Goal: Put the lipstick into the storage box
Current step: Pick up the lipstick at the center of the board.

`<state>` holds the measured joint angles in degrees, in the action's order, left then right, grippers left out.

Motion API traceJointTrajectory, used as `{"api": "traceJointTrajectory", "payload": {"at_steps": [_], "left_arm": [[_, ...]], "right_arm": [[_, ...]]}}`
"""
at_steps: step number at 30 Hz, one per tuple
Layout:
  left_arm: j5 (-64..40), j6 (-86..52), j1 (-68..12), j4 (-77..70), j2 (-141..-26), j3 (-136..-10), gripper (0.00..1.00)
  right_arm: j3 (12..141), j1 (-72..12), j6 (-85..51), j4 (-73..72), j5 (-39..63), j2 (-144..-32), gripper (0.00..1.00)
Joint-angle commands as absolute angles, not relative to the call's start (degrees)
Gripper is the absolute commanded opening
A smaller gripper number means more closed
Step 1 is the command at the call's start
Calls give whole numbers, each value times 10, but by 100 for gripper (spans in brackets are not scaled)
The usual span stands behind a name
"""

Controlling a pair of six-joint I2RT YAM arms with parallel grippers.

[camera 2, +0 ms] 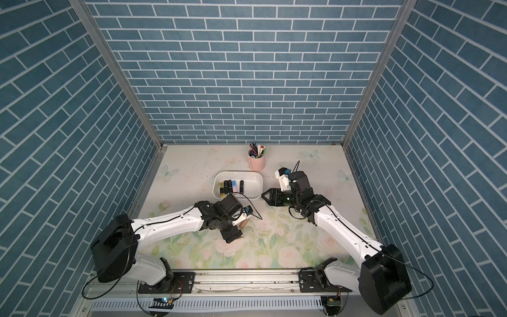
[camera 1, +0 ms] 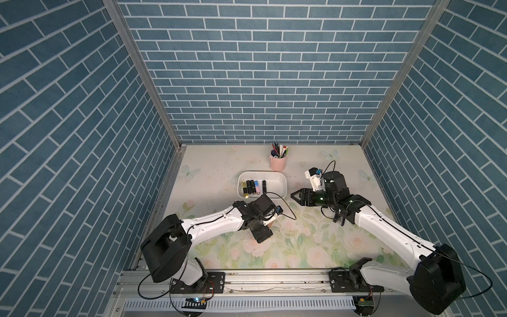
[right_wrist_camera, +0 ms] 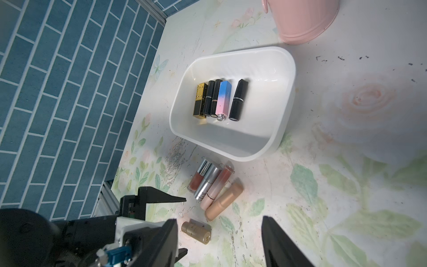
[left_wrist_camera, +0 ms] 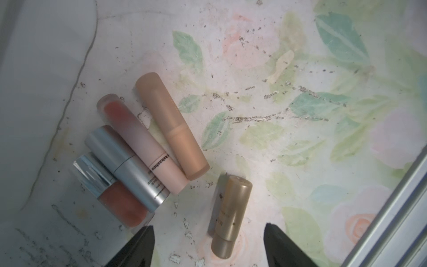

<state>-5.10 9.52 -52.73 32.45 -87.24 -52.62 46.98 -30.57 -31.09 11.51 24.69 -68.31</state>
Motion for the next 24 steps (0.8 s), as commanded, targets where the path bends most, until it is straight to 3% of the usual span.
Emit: {"api": "traceJointTrajectory", "payload": {"at_steps": [1,15,24], "left_arm": [[-30,106,-538,346,-897,-540,78],[-23,106,-557,373,-968,-568,66],[-24,104,-562,374,-984,-566,49]], "right_arm": [[461,-303,-310,109,242,-671,62],[445,-303,-312,100,234,-670,62],[443,-302,-313,99,227,-661,62]]}}
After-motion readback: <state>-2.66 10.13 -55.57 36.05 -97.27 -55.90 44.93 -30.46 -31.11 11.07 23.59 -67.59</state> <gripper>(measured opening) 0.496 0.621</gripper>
